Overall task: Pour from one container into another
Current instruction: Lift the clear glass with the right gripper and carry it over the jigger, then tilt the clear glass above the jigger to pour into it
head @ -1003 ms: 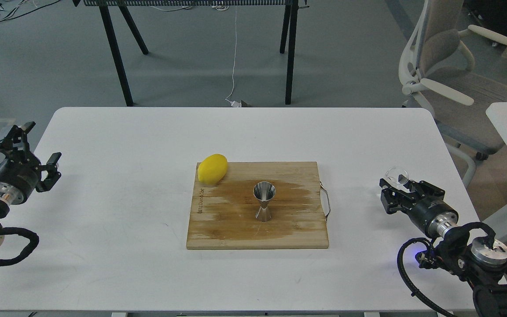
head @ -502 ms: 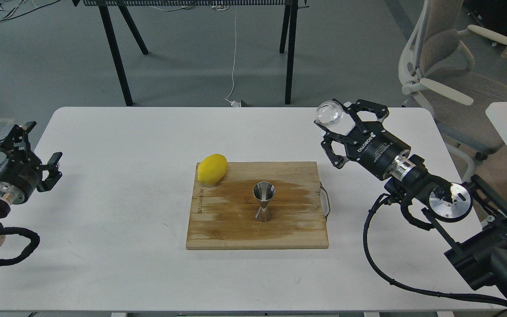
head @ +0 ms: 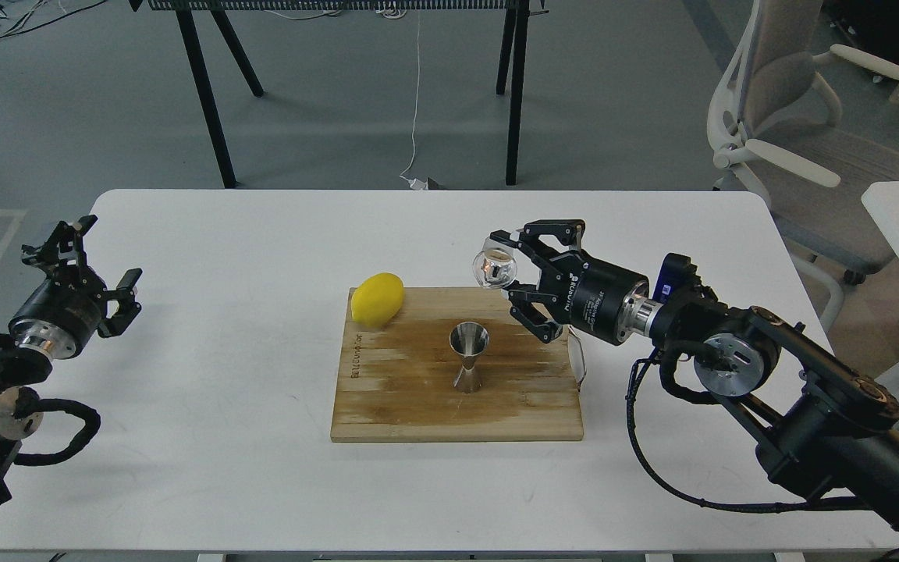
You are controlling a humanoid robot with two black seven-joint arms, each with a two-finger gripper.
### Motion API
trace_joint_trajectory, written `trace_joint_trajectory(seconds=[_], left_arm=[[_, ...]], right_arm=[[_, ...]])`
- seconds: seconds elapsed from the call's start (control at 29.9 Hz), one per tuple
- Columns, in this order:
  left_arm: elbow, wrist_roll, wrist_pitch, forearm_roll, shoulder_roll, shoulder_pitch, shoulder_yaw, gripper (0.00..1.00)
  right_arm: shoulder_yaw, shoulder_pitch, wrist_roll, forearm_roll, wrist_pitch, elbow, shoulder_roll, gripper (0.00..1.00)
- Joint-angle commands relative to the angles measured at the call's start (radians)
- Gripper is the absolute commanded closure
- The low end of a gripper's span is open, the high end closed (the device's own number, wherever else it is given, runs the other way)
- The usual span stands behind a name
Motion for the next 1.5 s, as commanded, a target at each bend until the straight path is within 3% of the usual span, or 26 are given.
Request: trace_joint_trajectory(seconds=[0.0,1.47], left_arm=[[0.000,0.000,0.000,0.003,-0.001,-0.001,0.000,0.01],[0.023,0.000,0.000,0.003,-0.003,-0.001,0.000,0.01]], right_arm=[[-0.020,0.022,0.000,-0.049,0.005,-0.001,0.000,0.85],[-0.210,0.134,0.000,-0.209,0.005,-0.009,-0.004,0.84]])
